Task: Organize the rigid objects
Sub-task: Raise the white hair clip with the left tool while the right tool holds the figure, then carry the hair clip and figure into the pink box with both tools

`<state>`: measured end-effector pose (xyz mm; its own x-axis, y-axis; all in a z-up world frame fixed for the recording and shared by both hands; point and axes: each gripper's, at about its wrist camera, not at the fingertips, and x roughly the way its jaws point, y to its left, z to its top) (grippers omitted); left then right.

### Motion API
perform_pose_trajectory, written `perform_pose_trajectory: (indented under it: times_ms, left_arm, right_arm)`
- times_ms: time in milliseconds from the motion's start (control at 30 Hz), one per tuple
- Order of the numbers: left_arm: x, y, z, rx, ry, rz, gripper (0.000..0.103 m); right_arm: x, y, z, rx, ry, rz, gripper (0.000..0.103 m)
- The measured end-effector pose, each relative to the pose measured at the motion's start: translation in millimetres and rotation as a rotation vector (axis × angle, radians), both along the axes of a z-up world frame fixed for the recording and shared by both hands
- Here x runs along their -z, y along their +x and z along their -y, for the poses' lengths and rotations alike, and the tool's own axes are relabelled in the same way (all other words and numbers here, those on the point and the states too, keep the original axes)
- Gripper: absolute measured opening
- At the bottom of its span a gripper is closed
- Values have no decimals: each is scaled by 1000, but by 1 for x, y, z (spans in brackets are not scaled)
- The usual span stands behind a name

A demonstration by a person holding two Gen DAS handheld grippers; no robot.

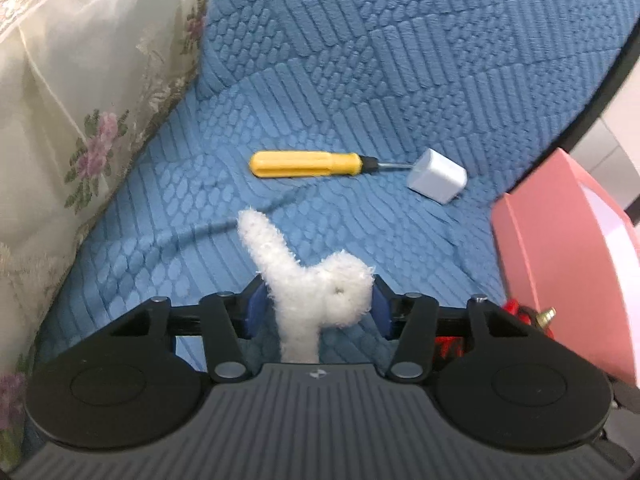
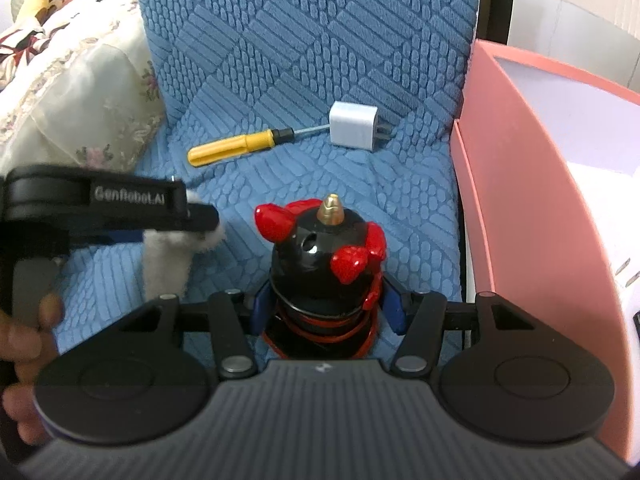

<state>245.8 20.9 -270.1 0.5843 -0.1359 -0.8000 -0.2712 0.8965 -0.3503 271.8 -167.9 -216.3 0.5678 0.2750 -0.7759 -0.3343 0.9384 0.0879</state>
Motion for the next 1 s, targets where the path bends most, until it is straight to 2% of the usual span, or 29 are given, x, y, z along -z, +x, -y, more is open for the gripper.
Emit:
perform_pose_trajectory:
  times_ms: [300,567,667,1000]
  left_arm:
    - [-14,-28,12,39,-36,17,58]
    - [-32,-51,16,82,-28,32,58]
    - [-37,-61,13,87,-70,42,58]
    - [-60,-99,18,93,-88,76,58]
  right_arm:
    - [-16,-19,5,-14,18,36,58]
    - [-29,-38,15,-17,2,37,58]
    - [-38,-44,19,-28,8,50,58]
    - [-71,-77,38,-49,-14,79,58]
